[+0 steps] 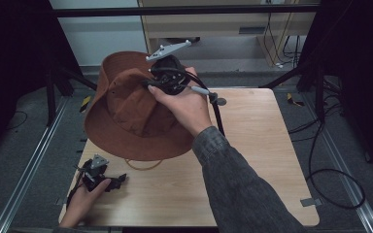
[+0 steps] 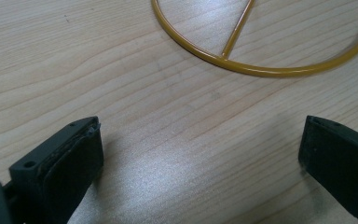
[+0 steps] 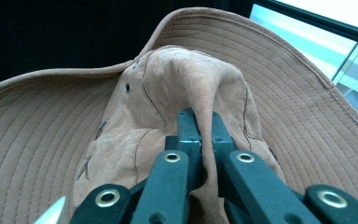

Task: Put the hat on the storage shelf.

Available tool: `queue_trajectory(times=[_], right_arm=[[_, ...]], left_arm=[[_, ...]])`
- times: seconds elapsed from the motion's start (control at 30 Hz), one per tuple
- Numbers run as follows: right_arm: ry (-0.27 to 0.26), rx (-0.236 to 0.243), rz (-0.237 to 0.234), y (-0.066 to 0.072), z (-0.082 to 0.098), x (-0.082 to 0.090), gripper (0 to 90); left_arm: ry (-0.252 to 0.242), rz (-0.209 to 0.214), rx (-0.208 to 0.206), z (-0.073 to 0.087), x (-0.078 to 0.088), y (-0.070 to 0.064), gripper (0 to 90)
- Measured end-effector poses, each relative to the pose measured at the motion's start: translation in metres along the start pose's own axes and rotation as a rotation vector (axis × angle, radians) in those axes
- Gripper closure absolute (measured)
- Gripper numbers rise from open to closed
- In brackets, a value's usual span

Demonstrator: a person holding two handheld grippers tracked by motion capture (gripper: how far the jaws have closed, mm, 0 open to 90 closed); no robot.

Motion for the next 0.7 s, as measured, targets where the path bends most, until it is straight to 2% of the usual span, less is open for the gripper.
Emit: queue_trajectory(times=[0.7], right_arm=[[0.036, 0.016, -0.033, 0.012, 0.003, -0.028, 88.0]], left_arm=[[0.007, 0.003, -0.005, 0.0, 0.0, 0.0, 0.0]])
Point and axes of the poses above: each handheld gripper's, and its own axes: x roughly backward along the jaws, z roughly out of its underside, y roughly to its left, the point moved 1 cm from there along -x, roughly forward along the jaws, and after that the axes turned 11 degrees about z, right-handed, at the moved point
